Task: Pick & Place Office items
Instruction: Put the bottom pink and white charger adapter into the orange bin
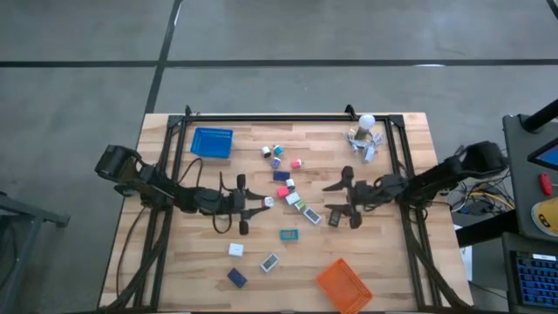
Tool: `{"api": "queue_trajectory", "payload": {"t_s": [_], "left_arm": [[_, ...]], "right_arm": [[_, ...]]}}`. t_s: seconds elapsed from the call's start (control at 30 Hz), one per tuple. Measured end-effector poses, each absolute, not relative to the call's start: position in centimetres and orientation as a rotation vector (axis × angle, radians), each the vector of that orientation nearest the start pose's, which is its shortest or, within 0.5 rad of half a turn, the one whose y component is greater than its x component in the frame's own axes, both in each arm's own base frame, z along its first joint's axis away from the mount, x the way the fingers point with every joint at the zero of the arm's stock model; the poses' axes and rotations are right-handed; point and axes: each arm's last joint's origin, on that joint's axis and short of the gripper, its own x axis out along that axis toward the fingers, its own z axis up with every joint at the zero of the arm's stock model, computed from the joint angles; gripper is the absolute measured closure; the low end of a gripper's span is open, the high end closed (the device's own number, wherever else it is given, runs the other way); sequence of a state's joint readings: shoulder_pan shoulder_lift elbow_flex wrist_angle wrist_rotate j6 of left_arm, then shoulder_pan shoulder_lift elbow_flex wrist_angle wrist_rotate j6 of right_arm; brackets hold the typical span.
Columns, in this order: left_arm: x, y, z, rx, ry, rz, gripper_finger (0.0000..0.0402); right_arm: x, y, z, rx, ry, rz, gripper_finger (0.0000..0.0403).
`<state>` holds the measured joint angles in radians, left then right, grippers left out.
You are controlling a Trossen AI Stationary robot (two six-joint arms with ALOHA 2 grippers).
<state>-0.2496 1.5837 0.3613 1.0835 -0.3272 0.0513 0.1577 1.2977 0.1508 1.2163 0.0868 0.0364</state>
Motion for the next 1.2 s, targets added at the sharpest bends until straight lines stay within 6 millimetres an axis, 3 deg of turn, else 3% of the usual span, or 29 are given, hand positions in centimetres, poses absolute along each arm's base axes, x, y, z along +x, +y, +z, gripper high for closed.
{"api": "queue_trajectory", "payload": {"t_s": [0.3,0.43,0.57,0.87,1.2], "left_arm": [[26.3,-5.9,15.2,0.128,0.099,-0.009,0.0280],[27.0,-6.2,14.9,0.137,0.112,-0.013,0.0280],[27.9,-6.4,14.1,0.144,0.138,-0.025,0.0280],[30.4,-7.1,13.5,0.157,0.145,-0.057,0.0280],[31.0,-7.2,14.0,0.171,0.129,-0.062,0.0280]], "right_arm": [[28.3,4.3,15.8,-0.006,0.002,0.062,0.0165],[30.6,4.9,14.9,-0.027,0.020,0.069,0.0165],[31.3,5.0,14.6,-0.029,0.026,0.070,0.0165],[31.0,5.1,14.8,-0.011,0.054,0.094,0.0159],[30.9,5.3,14.9,-0.001,0.047,0.125,0.0136]]}}
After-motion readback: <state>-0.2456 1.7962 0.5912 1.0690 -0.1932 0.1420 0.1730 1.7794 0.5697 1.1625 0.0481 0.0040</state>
